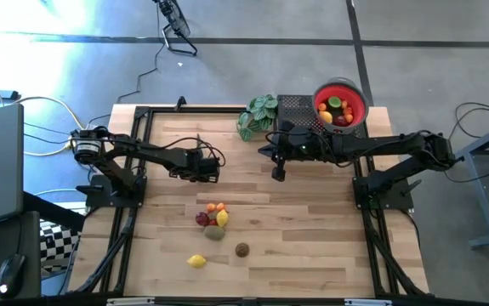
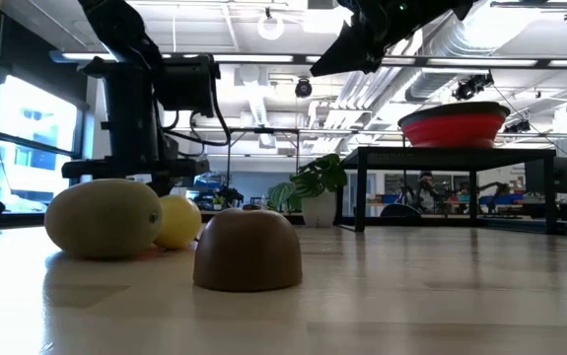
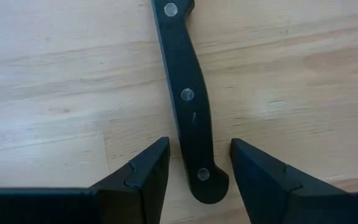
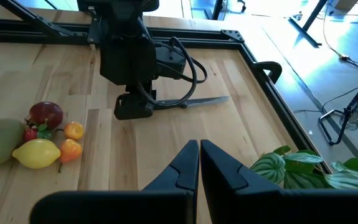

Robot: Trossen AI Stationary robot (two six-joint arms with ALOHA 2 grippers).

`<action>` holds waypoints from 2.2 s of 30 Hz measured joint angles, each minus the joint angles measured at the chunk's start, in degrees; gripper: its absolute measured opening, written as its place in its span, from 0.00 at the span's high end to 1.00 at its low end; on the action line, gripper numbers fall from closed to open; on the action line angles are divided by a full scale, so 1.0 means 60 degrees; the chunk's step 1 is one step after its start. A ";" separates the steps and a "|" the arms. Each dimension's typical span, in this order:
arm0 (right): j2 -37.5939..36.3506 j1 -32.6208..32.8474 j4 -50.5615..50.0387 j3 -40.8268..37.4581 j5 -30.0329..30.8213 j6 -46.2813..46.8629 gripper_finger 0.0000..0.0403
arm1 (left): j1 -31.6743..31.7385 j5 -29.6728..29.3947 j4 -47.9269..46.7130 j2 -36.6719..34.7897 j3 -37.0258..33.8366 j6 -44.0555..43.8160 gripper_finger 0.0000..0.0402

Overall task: Pick & Place Fruit
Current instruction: Put the black knife on the shelf

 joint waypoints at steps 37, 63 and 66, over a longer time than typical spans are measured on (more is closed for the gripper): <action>0.0000 0.0003 -0.0165 0.0000 0.0000 -0.0003 0.98 | 0.0000 0.0259 0.0004 -0.0095 -0.0014 0.0498 0.83; -0.0037 0.0004 -0.0003 0.0011 0.0259 -0.0006 0.98 | 0.0007 -0.1528 0.1878 -0.4556 -0.0033 0.5202 0.83; -0.0040 0.0004 0.0055 0.0011 0.0257 -0.0006 0.98 | 0.0007 -0.1575 0.2429 -0.5008 -0.0025 0.6090 0.83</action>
